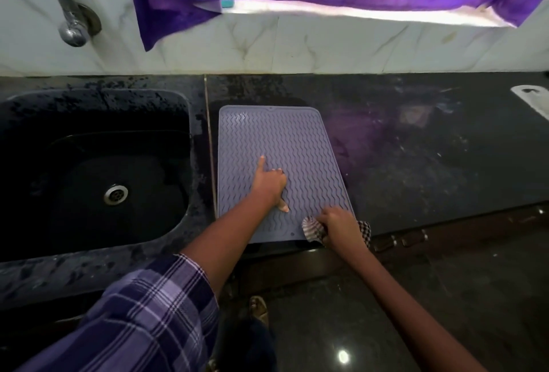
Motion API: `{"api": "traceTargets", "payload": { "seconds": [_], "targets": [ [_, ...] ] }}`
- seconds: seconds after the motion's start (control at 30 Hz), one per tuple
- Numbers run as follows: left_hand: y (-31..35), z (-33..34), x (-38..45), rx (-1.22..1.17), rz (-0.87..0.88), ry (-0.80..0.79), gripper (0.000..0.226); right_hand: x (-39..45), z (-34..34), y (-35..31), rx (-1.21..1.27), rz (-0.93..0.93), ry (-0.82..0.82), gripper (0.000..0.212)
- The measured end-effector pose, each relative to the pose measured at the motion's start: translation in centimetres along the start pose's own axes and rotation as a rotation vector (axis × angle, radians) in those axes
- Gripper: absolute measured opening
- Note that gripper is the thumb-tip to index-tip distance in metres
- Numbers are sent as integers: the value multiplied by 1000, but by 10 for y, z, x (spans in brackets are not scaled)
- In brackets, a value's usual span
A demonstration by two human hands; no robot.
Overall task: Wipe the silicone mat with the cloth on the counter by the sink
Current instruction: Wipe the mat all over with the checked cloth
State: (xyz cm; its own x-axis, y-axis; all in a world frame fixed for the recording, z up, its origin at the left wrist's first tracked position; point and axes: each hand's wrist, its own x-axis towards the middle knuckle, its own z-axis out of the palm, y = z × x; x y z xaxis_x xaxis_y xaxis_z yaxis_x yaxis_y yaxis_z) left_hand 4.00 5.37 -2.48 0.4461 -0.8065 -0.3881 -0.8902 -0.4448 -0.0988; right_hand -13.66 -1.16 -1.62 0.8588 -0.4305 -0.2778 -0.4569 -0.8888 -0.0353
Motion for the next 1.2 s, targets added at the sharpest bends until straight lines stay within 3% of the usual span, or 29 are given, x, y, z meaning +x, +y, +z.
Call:
{"api": "traceTargets", "payload": {
  "seconds": [0.13,0.27,0.4,0.53,0.63,0.77,0.87,0.97,1.1,1.2],
  "targets": [
    [1,-1,-4,-26,-4,12,85,21,-32,-1,39,35,-190,25],
    [1,1,-3,-13,-7,35,79,28,-20,-18,109,-9,75,25],
    [-1,0,2,-40,4,12,82,-3,18,-22,94,-29,164,41],
    [-1,-6,6,-46,34,-46,79,2,-4,-6,111,-16,-49,33],
    [-13,-16,13,-124,41,-119,68,25,-27,5,289,19,-186,24],
    [-39,-32,27,-330,29,-22,46,67,-54,25,613,118,21,32],
    [-57,-33,36,-351,-30,105,37,106,-66,34,634,147,77,31],
    [-70,-35,53,-314,-63,126,32,142,-76,45,580,158,141,33],
    [-75,-44,88,-356,-89,132,34,192,-89,61,553,168,231,36],
    [-72,-53,121,-365,-61,130,58,234,-97,68,402,145,296,33]
  ]
}}
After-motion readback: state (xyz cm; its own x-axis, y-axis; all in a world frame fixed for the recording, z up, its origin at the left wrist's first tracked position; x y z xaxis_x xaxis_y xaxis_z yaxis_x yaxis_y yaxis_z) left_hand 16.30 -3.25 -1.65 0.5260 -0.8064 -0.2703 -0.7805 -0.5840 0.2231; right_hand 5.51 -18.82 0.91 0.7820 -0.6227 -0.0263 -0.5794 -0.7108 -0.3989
